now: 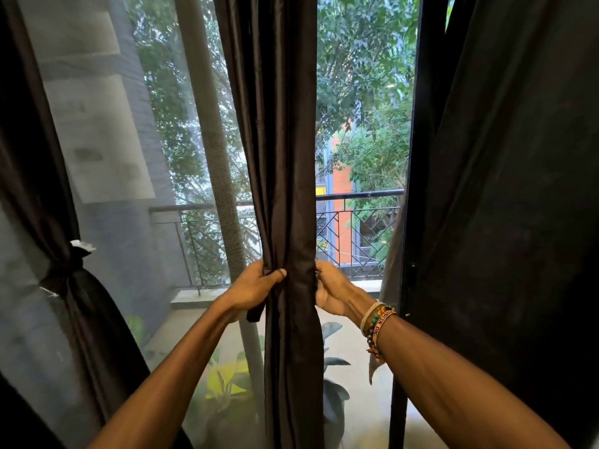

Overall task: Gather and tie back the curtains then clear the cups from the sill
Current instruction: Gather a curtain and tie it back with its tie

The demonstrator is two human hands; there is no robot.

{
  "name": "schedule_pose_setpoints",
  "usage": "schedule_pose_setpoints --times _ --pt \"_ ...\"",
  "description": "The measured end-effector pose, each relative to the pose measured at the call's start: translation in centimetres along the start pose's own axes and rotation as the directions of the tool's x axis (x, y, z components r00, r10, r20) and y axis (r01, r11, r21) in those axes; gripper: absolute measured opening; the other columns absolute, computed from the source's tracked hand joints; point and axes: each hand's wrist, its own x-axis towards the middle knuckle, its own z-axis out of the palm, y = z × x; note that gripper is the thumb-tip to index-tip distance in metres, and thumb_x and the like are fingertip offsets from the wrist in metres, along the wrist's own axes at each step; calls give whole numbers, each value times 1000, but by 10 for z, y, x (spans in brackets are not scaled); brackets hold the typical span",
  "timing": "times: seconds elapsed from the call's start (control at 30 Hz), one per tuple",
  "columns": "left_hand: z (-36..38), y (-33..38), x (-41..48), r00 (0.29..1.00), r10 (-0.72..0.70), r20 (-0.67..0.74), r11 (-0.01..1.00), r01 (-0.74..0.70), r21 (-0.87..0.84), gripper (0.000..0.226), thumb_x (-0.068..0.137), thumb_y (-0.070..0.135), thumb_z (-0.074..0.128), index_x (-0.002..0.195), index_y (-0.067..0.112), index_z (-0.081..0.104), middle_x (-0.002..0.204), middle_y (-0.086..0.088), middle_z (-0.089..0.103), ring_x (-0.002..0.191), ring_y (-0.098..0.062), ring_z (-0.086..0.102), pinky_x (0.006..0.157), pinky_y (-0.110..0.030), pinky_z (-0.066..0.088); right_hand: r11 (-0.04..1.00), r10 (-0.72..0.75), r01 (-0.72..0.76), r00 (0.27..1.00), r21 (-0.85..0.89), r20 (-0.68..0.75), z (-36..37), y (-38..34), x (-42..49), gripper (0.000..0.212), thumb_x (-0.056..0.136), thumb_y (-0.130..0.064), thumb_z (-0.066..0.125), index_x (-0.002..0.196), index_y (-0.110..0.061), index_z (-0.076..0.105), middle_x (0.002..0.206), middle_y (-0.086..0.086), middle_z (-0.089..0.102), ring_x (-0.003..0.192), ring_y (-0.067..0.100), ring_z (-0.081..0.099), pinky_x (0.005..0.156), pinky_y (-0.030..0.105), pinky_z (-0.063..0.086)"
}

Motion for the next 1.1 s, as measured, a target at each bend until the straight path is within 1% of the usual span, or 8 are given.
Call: schedule_pose_setpoints --times 0.13,0.27,0.47,0.6,0.67,0.8,0.97,1.1 --pt "-2 -7 -1 999 -13 29 986 18 -167 25 94 6 64 117 14 64 109 5 73 97 -9 71 81 -20 56 995 89 -78 982 -70 166 -9 -3 -6 37 99 -28 50 109 -3 75 120 23 67 100 32 69 98 48 52" --pt "-7 -10 -1 999 32 41 987 -25 -157 28 90 5 68 118 9 67 110 -2 74 101 -15 71 83 -25 58 968 142 -82 958 -237 249 -12 -10 -11 40 98 -39 52 114 -7 71 124 21 66 115 35 62 106 53 45" --pt "-14 -10 3 995 79 52 995 -82 61 28 87 28 73 114 30 65 102 18 72 94 1 69 74 -15 54 824 102 -12 986 -566 128 -16 -19 -10 53 99 -39 45 126 5 53 109 15 57 99 32 54 92 48 49" --pt "-12 -12 11 998 46 38 998 -48 41 32 89 17 72 119 21 66 106 12 73 96 -3 70 85 -27 58 949 15 10 997 -316 77 -18 -20 -1 57 100 -52 38 117 -5 66 114 17 69 108 32 65 96 48 52" --pt "-11 -12 14 1000 31 1 996 -30 81 32 88 19 73 120 19 67 107 7 73 95 -6 70 88 -34 58 984 -23 34 998 -173 67 -18 -18 1 52 103 -47 37 113 -9 71 113 17 71 104 31 68 95 50 54" --pt "-9 -13 17 998 60 -19 957 -52 284 36 88 32 72 122 24 62 112 8 68 96 -11 66 77 -21 52 981 74 -55 993 -188 96 -22 -19 2 41 102 -40 48 109 -7 71 108 18 72 99 31 69 91 48 56" --pt "-13 -11 20 991 133 -30 876 -103 471 52 72 51 80 117 26 69 104 12 69 90 -7 65 77 -23 53 926 177 -121 976 -358 129 -35 -34 3 23 99 -12 54 86 -6 72 85 12 74 74 22 73 75 37 62" --pt "-12 -14 25 981 59 -182 947 3 321 48 67 41 89 107 27 65 94 16 68 81 -1 65 71 -23 54 771 23 37 996 -635 86 -34 -40 6 18 98 -9 56 93 -14 73 94 12 72 85 29 66 84 42 56"
